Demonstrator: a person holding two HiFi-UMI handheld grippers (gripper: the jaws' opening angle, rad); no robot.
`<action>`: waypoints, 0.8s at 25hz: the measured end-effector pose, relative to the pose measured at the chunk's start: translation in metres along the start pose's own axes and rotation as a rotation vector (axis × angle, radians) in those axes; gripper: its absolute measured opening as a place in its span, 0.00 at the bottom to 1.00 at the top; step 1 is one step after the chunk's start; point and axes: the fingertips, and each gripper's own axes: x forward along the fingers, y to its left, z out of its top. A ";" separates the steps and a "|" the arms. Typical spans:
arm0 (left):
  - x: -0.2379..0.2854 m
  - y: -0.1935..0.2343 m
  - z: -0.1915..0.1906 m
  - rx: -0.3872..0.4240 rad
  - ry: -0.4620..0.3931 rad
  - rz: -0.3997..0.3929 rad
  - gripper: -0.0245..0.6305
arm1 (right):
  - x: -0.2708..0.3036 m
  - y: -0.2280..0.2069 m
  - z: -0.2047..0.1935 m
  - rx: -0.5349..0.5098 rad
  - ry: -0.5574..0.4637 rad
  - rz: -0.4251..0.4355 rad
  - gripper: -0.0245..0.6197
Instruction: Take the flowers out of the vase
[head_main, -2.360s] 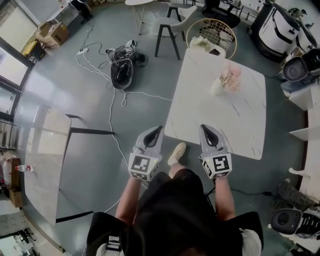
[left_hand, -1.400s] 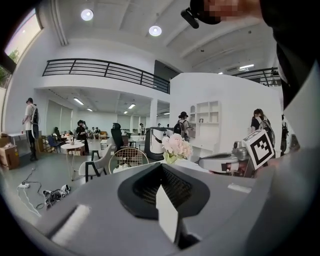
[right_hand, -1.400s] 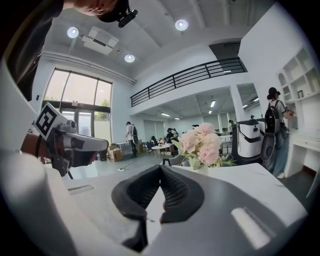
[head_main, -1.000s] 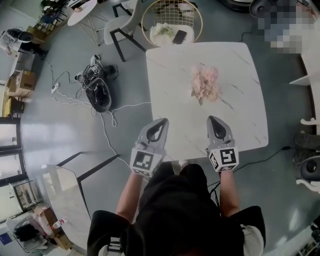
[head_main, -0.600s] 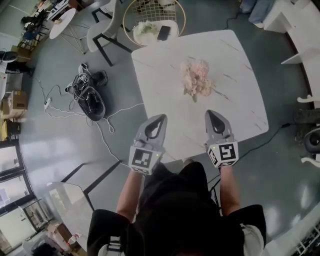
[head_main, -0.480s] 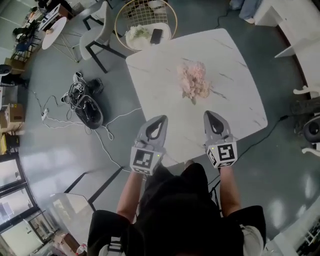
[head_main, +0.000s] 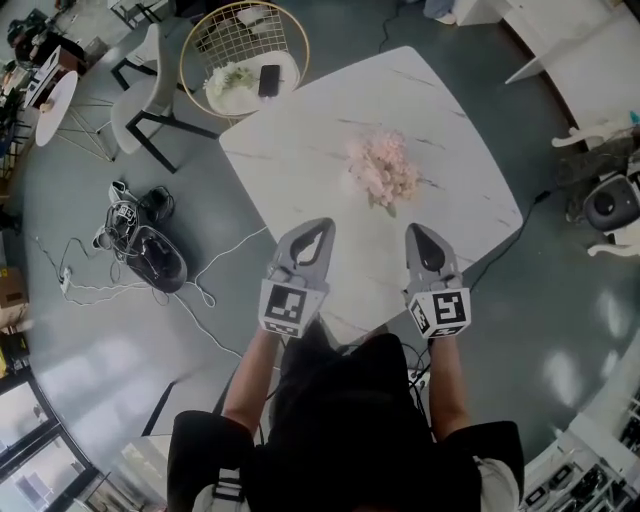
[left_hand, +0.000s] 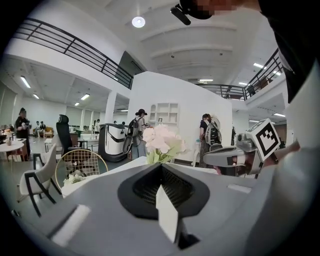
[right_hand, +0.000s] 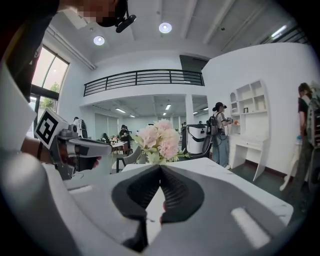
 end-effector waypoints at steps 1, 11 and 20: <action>0.003 0.002 -0.001 -0.002 -0.001 -0.012 0.05 | 0.001 0.000 0.000 0.001 0.000 -0.014 0.04; 0.044 0.008 -0.008 0.051 0.013 -0.121 0.05 | 0.000 -0.011 -0.007 0.025 0.007 -0.137 0.04; 0.075 0.002 -0.012 0.096 0.055 -0.185 0.05 | -0.006 -0.027 -0.012 0.049 0.012 -0.198 0.04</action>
